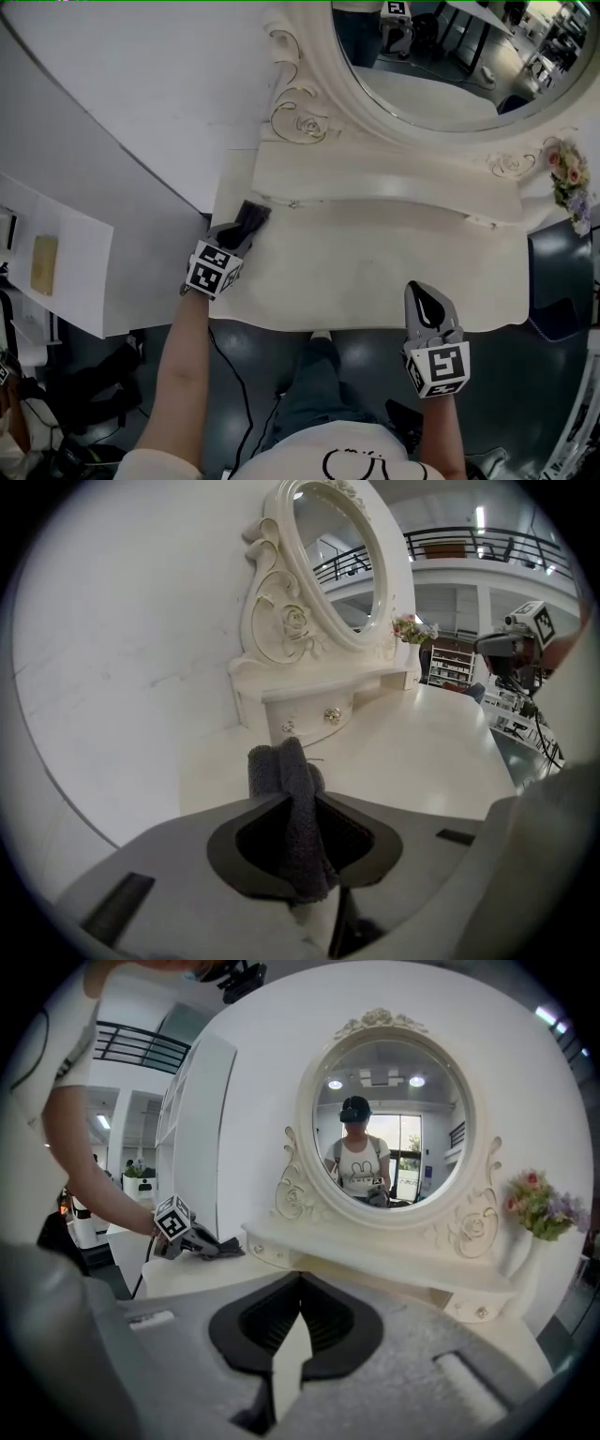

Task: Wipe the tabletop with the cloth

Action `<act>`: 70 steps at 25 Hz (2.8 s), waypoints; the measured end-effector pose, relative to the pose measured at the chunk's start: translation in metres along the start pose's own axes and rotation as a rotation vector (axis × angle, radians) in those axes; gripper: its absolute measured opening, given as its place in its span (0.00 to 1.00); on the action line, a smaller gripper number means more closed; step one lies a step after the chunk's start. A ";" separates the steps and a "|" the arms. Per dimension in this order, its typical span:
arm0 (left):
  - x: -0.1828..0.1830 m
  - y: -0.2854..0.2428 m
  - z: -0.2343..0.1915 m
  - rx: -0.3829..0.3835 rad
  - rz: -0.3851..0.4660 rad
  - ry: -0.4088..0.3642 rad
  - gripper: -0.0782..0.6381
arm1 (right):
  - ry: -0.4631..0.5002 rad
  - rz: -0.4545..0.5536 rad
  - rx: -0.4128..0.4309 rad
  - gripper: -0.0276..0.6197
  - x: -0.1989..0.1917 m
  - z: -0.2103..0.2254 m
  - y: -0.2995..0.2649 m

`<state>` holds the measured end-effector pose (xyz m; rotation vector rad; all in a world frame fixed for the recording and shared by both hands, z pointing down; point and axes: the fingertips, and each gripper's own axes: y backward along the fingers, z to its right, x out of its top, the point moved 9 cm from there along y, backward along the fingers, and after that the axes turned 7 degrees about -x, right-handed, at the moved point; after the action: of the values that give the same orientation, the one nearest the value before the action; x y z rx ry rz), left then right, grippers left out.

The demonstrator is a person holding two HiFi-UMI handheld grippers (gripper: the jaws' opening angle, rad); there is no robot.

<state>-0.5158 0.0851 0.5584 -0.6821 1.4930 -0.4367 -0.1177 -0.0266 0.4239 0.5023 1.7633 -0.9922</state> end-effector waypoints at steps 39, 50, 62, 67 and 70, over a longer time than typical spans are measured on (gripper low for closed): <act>0.007 -0.014 0.235 -0.467 -0.047 -0.210 0.22 | -0.063 0.052 -0.238 0.04 -0.009 -0.023 0.141; 0.019 -0.021 0.274 -0.812 -0.151 0.107 0.22 | -0.102 0.044 -0.291 0.04 -0.017 -0.018 0.145; 0.145 0.005 0.270 -0.709 0.222 -0.071 0.22 | -0.170 0.093 -0.410 0.04 -0.010 0.002 0.144; 0.184 0.006 0.250 -0.559 0.357 -0.139 0.22 | -0.186 0.102 -0.456 0.04 -0.007 0.010 0.144; 0.194 -0.010 0.234 -0.514 0.336 -0.150 0.22 | -0.188 0.094 -0.478 0.04 -0.008 0.014 0.144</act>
<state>-0.2725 -0.0157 0.4061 -0.8211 1.5489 0.2621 -0.0030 0.0460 0.3731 0.1784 1.7136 -0.5064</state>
